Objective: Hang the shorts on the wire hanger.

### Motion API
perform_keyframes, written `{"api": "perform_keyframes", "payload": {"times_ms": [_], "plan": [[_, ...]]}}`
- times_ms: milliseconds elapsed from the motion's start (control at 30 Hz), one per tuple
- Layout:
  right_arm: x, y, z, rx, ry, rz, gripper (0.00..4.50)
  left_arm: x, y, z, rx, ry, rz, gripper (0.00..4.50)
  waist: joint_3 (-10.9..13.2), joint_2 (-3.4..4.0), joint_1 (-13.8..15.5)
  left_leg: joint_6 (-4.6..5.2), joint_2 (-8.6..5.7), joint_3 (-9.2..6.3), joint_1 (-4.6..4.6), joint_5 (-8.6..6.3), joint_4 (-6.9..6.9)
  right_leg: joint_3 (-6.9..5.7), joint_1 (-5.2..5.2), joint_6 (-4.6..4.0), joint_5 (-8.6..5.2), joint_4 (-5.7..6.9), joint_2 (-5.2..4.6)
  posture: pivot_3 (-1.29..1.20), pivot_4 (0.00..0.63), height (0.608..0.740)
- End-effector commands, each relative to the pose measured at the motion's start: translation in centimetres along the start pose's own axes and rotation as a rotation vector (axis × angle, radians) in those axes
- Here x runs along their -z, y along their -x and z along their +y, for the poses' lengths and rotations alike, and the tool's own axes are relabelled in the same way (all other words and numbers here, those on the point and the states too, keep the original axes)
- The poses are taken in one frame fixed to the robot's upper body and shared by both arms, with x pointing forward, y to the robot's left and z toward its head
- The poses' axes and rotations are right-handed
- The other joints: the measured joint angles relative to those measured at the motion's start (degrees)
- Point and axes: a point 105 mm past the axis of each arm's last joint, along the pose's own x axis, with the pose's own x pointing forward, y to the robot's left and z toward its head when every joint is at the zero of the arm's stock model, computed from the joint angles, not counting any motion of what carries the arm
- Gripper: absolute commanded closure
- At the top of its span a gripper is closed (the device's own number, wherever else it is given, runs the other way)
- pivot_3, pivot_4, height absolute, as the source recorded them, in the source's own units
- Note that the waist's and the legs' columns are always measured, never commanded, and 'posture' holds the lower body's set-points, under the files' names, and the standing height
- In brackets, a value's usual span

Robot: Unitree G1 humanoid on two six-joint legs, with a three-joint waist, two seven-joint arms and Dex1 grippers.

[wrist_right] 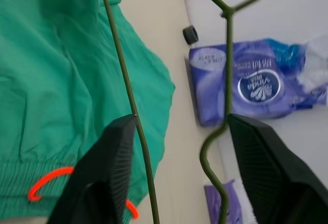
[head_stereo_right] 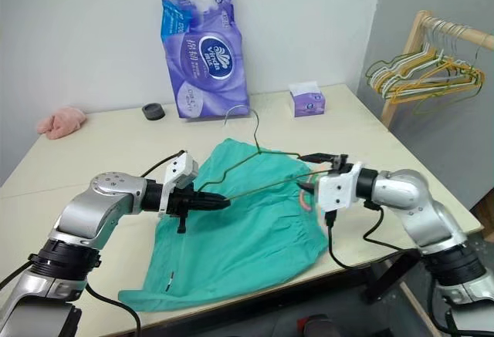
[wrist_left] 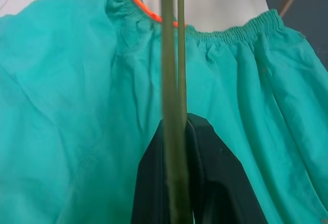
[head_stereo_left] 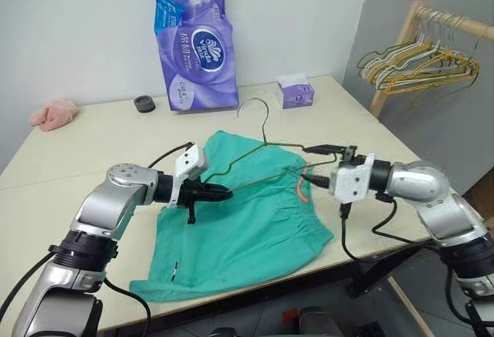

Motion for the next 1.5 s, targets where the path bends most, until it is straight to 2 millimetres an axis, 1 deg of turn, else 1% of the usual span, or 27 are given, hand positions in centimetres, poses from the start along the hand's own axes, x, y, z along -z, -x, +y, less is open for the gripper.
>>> {"api": "perform_keyframes", "payload": {"times_ms": [33,67,167,233,400,467,667,700,767,867,900,933,1067,1133,1167,1267,1367,1500], "plan": [[0.0,1.9,-1.3,-0.021,-0.111,0.047,0.38,-1.0,0.4,-0.1,0.003,-0.080,0.001,4.50,0.01,0.02,0.02,0.00,0.00,0.00,0.00,0.00,-0.01,0.00,0.01,0.00,0.00,0.00,0.00,-0.18,0.000,0.740],[0.1,2.3,-1.1,-0.042,-0.172,0.067,0.04,-0.9,0.4,-0.2,0.012,-0.089,0.007,4.50,0.01,0.02,0.03,0.01,-0.01,0.01,-0.01,-0.01,-0.01,0.01,0.00,0.00,0.00,-0.01,-0.01,-0.19,0.000,0.740],[0.6,3.2,-0.5,-0.099,-0.354,0.145,0.01,-0.9,0.4,-1.1,0.061,-0.151,0.038,4.50,0.02,0.02,0.03,0.06,0.01,0.02,-0.01,-0.04,-0.01,0.00,0.01,0.00,0.00,-0.03,-0.02,-0.19,0.000,0.740],[0.7,3.3,0.2,-0.148,-0.417,0.181,0.01,-0.8,0.3,-1.6,0.094,-0.197,0.066,4.50,0.03,0.02,0.04,0.07,0.03,0.01,-0.03,-0.04,-0.01,-0.01,0.00,0.00,0.00,-0.03,-0.02,-0.20,0.000,0.740],[0.9,2.1,1.0,-0.227,-0.403,0.227,0.01,-0.7,-0.1,-1.9,0.115,-0.272,0.100,4.50,0.04,0.03,-0.01,0.14,0.03,0.06,-0.02,-0.08,-0.01,-0.02,0.02,0.02,-0.01,-0.04,-0.05,-0.20,0.000,0.740],[0.9,1.9,1.8,-0.319,-0.394,0.243,0.01,-0.8,-0.2,-1.9,0.116,-0.295,0.104,4.50,0.08,0.05,-0.08,0.13,0.02,0.08,-0.03,-0.08,-0.01,0.00,0.01,0.03,-0.01,-0.04,-0.05,-0.21,0.000,0.740],[0.9,1.5,3.2,-0.464,-0.452,0.277,0.01,-0.9,-0.5,-1.9,0.114,-0.324,0.105,4.50,0.09,0.04,-0.08,0.12,0.06,0.06,-0.05,-0.07,0.00,-0.02,0.00,0.03,-0.01,-0.06,-0.10,-0.20,0.000,0.740],[1.0,1.3,3.3,-0.471,-0.461,0.287,0.29,-0.8,-0.5,-1.9,0.113,-0.331,0.108,4.50,0.09,0.03,-0.05,0.12,0.06,0.04,-0.05,-0.08,0.01,-0.04,0.00,0.03,-0.01,-0.05,-0.09,-0.19,0.000,0.740],[1.2,1.1,3.6,-0.482,-0.490,0.297,0.54,-0.7,-0.5,-2.0,0.113,-0.342,0.113,4.50,0.09,0.03,-0.04,0.12,0.06,0.04,-0.05,-0.07,0.02,-0.03,0.00,0.03,-0.01,-0.05,-0.10,-0.19,0.000,0.740],[1.2,1.0,4.0,-0.502,-0.522,0.311,1.59,-0.7,-0.6,-2.1,0.111,-0.356,0.118,4.50,0.09,0.03,-0.04,0.11,0.06,0.04,-0.05,-0.07,0.02,-0.03,-0.02,0.03,-0.01,-0.04,-0.10,-0.19,0.000,0.740],[1.2,0.9,4.1,-0.505,-0.527,0.314,1.85,-0.6,-0.7,-2.1,0.111,-0.359,0.118,4.50,0.09,0.03,-0.03,0.09,0.06,0.03,-0.05,-0.06,0.01,-0.03,-0.02,0.03,-0.01,-0.04,-0.10,-0.19,0.000,0.740],[1.2,0.8,4.2,-0.509,-0.531,0.316,2.27,-0.7,-0.7,-2.1,0.111,-0.361,0.118,4.50,0.09,0.03,-0.02,0.05,0.07,0.03,-0.05,-0.03,0.02,-0.03,-0.02,0.03,-0.01,-0.04,-0.10,-0.19,0.000,0.740],[1.1,0.8,4.8,-0.536,-0.561,0.329,3.66,-0.8,-0.9,-2.2,0.110,-0.372,0.110,4.50,0.09,0.03,-0.01,0.04,0.07,0.02,-0.06,-0.03,0.02,-0.03,-0.02,0.03,-0.01,-0.04,-0.10,-0.19,0.000,0.740],[1.2,0.9,5.2,-0.550,-0.568,0.339,4.30,-1.0,-1.1,-2.3,0.111,-0.381,0.102,4.50,0.09,0.03,0.00,0.04,0.06,0.02,-0.06,-0.03,0.02,-0.03,-0.02,0.04,-0.01,-0.04,-0.10,-0.19,0.000,0.740],[1.3,0.9,5.4,-0.557,-0.574,0.342,4.48,-1.2,-1.1,-2.4,0.111,-0.386,0.095,4.50,0.09,0.03,0.00,0.04,0.06,0.02,-0.06,-0.03,0.02,-0.03,-0.02,0.04,-0.01,-0.04,-0.10,-0.19,0.000,0.740],[1.4,0.9,5.7,-0.551,-0.590,0.345,4.48,-1.6,-1.4,-2.7,0.108,-0.399,0.062,4.50,0.09,0.03,0.02,0.04,0.06,0.02,-0.05,-0.03,0.02,-0.03,-0.02,0.04,-0.01,-0.04,-0.10,-0.18,0.000,0.740],[1.6,0.9,5.6,-0.534,-0.606,0.346,4.48,-1.5,-1.5,-2.6,0.094,-0.374,0.045,4.50,0.09,0.03,0.04,0.04,0.06,0.02,-0.06,-0.03,0.02,-0.04,-0.02,0.04,-0.01,-0.04,-0.10,-0.18,0.000,0.740],[1.7,1.2,5.5,-0.510,-0.645,0.345,4.50,-1.5,-1.6,-2.2,0.061,-0.345,0.011,3.47,0.09,0.02,0.08,0.04,0.08,0.01,-0.06,-0.03,0.02,-0.04,-0.01,0.04,-0.01,-0.04,-0.11,-0.18,0.000,0.740]]}}
